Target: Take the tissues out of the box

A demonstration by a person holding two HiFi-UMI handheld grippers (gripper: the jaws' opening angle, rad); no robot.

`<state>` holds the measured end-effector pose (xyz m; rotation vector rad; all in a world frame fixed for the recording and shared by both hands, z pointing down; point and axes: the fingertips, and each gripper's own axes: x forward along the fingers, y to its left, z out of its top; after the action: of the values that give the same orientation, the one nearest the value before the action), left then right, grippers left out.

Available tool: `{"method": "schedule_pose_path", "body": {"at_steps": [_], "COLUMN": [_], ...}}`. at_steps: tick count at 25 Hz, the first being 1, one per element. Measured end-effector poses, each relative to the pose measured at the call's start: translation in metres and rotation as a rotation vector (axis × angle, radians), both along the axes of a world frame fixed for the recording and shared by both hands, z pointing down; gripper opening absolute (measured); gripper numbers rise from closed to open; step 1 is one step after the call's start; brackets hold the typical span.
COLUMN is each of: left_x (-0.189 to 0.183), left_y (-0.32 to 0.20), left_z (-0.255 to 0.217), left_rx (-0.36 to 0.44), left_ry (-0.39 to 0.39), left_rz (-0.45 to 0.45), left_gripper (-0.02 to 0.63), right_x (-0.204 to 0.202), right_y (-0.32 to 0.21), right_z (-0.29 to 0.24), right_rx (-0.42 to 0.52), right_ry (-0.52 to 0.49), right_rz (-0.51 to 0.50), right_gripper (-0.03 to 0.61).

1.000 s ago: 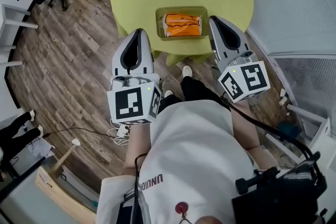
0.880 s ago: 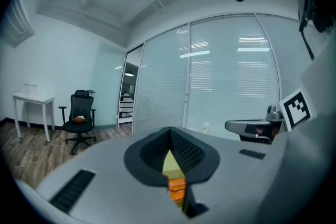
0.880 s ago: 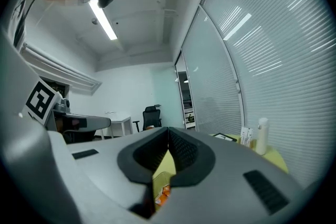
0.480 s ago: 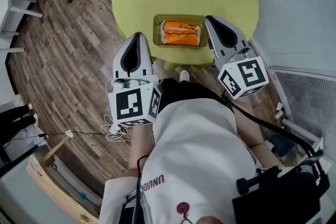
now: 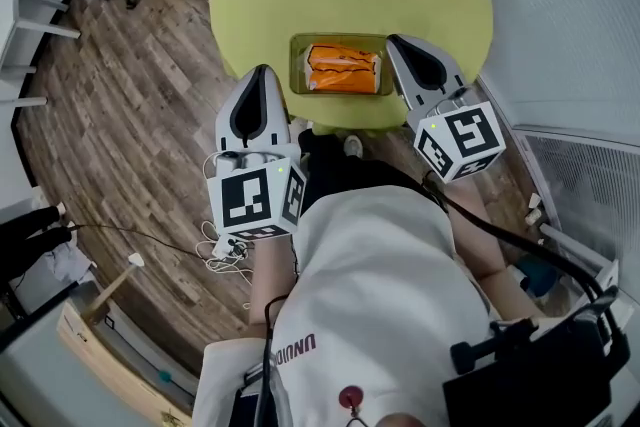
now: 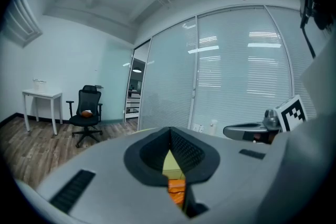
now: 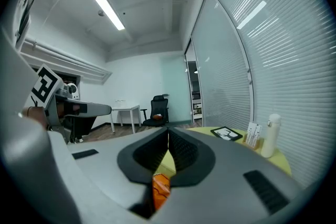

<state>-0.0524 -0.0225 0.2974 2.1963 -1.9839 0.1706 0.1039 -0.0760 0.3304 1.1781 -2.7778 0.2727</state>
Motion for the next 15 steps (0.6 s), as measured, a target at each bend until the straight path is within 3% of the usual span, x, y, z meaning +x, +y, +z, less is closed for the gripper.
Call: {"method": "schedule_pose_path", "body": {"at_steps": [12,15], "left_x": [-0.003,-0.005], "left_y": [-0.04,-0.047], "left_z": [0.008,0.018], "left_rx": [-0.03,-0.053], "left_ry": [0.025,0.037], "left_rz": [0.105,0.123], "left_gripper": [0.014,0.014], "right_x": [-0.021,-0.031], "right_y": [-0.022,-0.024], "right_z": [0.026,0.037], "right_rx": [-0.075,-0.13], "right_ry": [0.063,0.096], "right_rz": [-0.031,-0.053], "right_gripper": [0.02,0.02]}}
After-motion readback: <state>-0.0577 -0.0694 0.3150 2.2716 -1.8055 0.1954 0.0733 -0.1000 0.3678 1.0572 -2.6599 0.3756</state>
